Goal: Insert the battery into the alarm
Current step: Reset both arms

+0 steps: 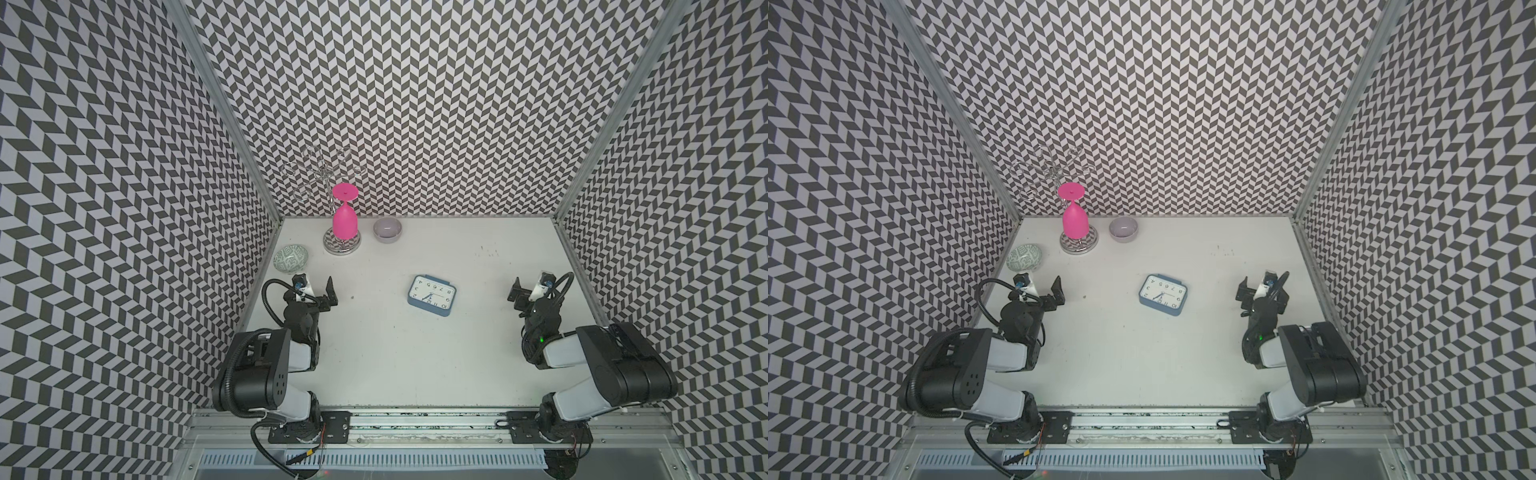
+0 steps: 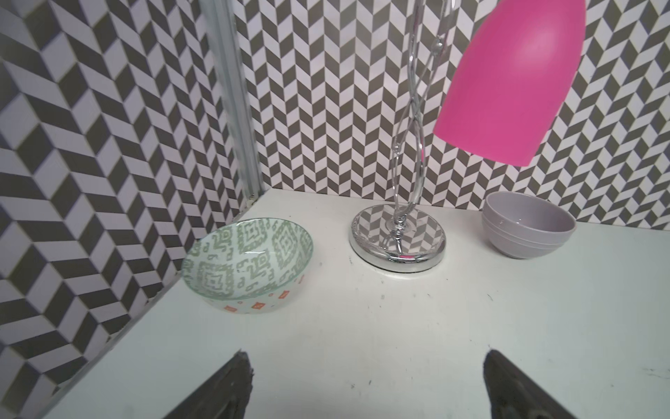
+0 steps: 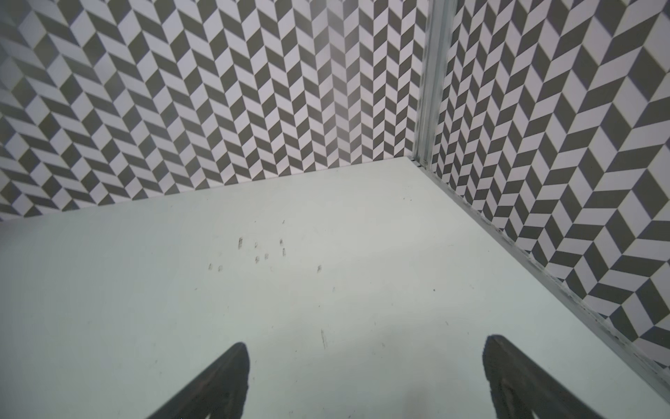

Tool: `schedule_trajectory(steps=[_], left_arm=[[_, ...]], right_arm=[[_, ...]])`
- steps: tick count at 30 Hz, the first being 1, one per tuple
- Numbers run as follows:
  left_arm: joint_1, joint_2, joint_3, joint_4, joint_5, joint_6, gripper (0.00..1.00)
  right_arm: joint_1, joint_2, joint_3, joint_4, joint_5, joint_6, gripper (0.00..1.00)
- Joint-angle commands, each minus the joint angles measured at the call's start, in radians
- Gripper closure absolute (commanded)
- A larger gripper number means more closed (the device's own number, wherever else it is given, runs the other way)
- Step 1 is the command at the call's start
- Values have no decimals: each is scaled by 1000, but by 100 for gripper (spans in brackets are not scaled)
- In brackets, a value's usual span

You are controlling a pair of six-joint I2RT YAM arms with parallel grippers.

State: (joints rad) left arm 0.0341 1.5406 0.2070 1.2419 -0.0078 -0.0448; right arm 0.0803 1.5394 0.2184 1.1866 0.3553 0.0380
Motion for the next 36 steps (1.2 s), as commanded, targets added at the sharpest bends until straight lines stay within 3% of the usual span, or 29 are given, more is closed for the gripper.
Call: schedule_trajectory(steps=[1, 4, 6, 36], left_arm=[[-59, 14, 51, -9, -71, 52, 1], [-59, 30, 41, 54, -70, 49, 1], [-59, 13, 55, -11, -70, 45, 1], [-60, 16, 48, 17, -72, 48, 1]], right_arm=[[-5, 22, 12, 175, -61, 4, 1], [-4, 31, -21, 206, -61, -2, 1], [-4, 27, -18, 195, -62, -1, 1], [-2, 27, -19, 197, -62, -3, 1]])
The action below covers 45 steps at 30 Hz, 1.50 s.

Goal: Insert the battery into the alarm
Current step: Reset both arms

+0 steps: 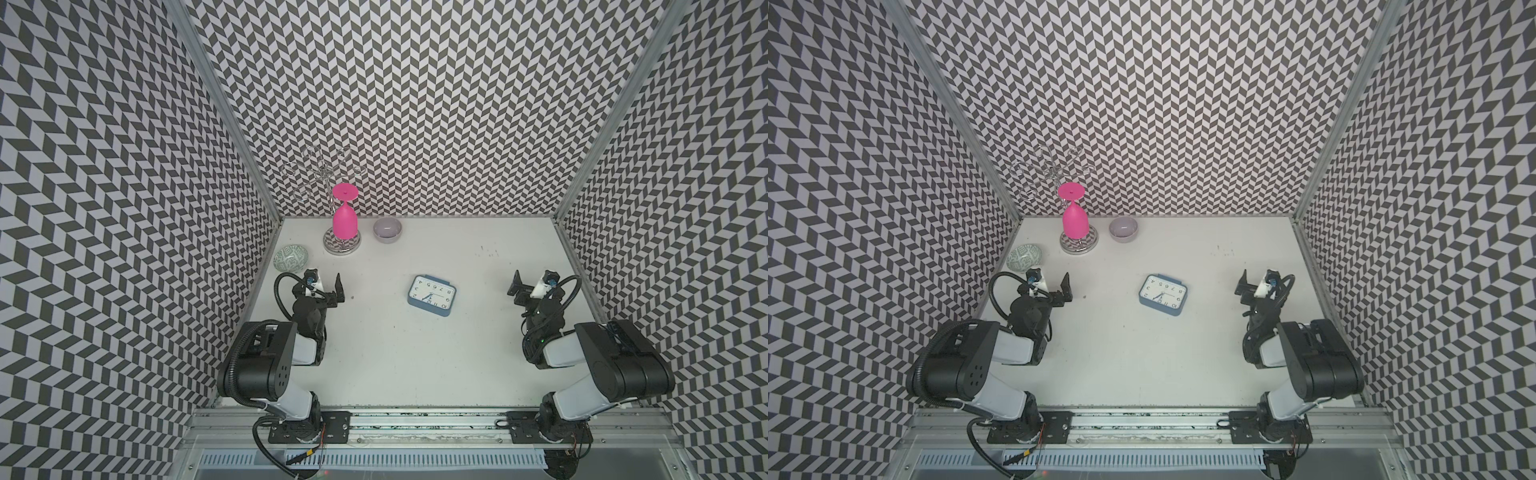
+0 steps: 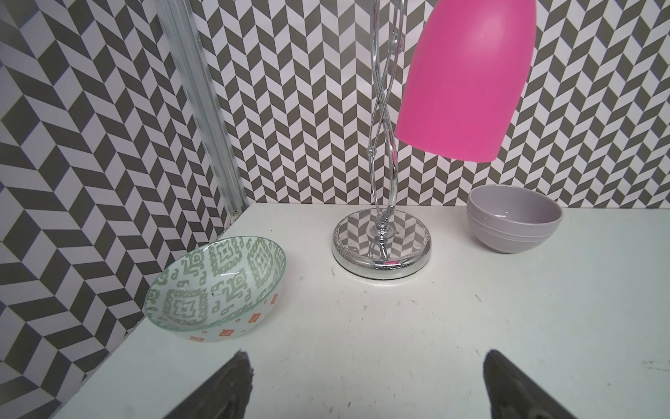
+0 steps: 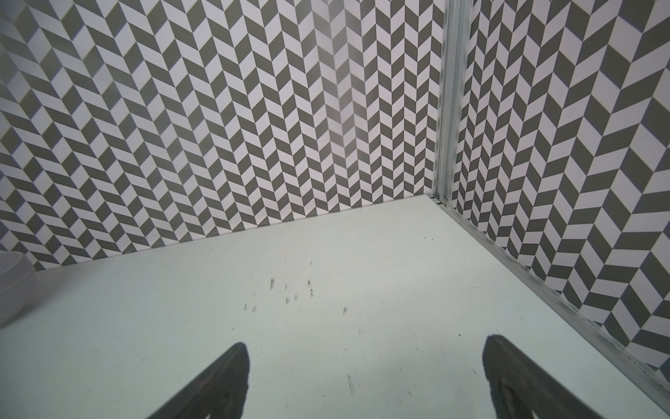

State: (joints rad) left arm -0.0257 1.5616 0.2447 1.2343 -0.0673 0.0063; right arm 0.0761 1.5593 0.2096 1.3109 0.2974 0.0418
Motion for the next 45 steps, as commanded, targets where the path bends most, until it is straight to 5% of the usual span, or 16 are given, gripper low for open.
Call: schedule_trajectory(steps=[1, 8, 20, 45], left_arm=[[0, -5, 10, 24, -12, -3, 1], [0, -5, 10, 25, -12, -3, 1], [0, -5, 10, 25, -12, -3, 1], [0, -5, 10, 25, -13, -3, 1]], right_arm=[[2, 4, -24, 93, -2, -6, 1], [1, 24, -156, 370, 31, 5, 1], [-1, 8, -13, 82, 6, -4, 1], [4, 7, -54, 153, -23, -23, 1]])
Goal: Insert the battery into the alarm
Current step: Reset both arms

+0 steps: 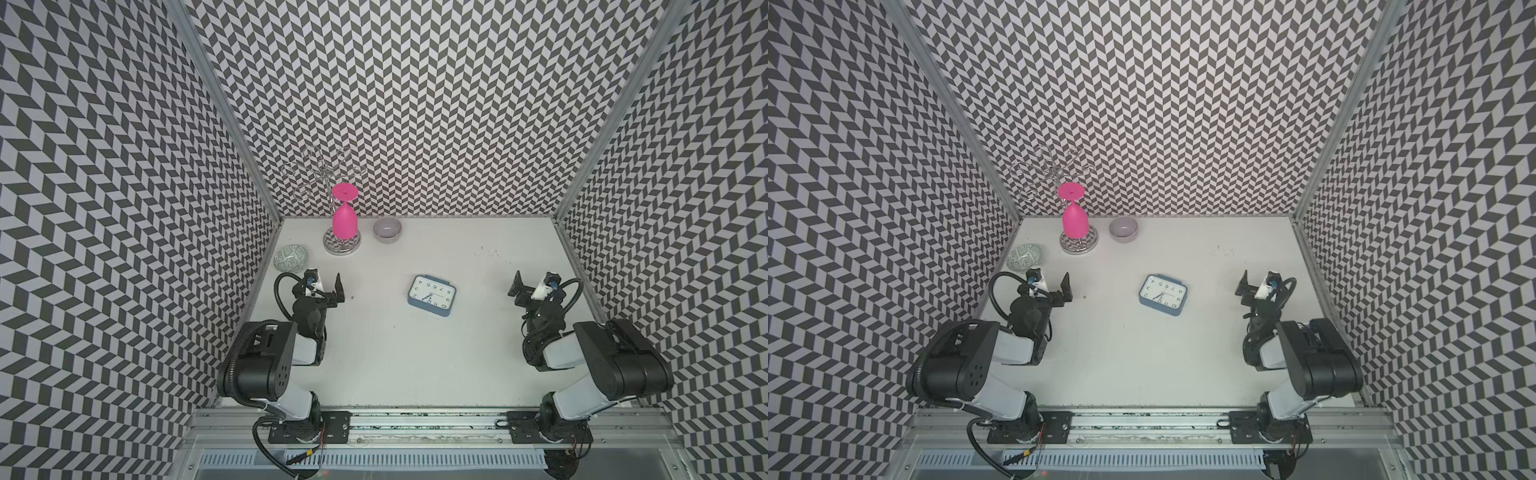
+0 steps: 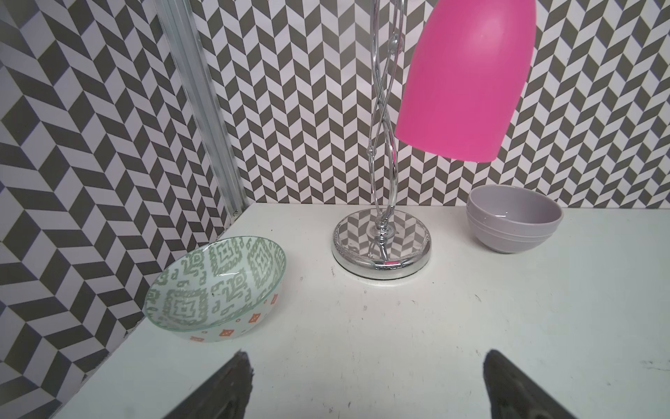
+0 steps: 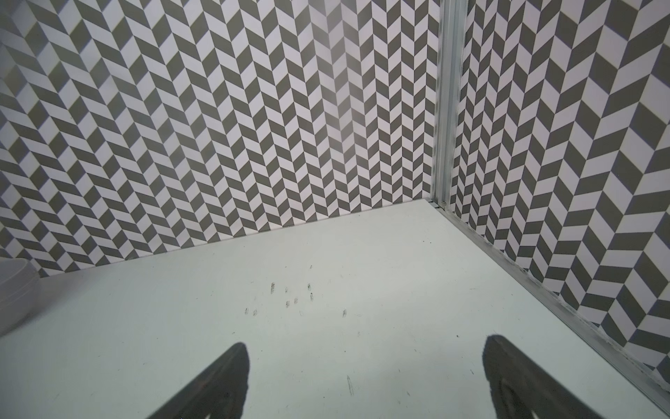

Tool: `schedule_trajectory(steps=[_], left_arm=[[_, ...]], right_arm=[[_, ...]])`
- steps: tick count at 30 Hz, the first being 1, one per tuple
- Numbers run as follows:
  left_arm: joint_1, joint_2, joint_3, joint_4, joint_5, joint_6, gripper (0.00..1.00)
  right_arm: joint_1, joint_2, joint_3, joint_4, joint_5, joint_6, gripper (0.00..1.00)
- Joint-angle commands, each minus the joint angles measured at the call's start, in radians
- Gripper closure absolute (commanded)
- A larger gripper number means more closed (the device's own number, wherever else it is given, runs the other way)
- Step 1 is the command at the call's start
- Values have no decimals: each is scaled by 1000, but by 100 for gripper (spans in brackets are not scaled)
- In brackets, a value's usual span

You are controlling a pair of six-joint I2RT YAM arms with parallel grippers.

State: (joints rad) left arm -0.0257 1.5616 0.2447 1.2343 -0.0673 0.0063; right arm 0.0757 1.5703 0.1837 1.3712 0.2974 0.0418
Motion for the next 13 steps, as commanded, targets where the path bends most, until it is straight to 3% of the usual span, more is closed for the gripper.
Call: schedule_trajectory(steps=[1, 13], left_arm=[[0, -5, 10, 25, -12, -3, 1], [0, -5, 10, 25, -13, -3, 1]], right_arm=[[4, -3, -35, 113, -25, -23, 1], [4, 6, 24, 17, -12, -18, 1]])
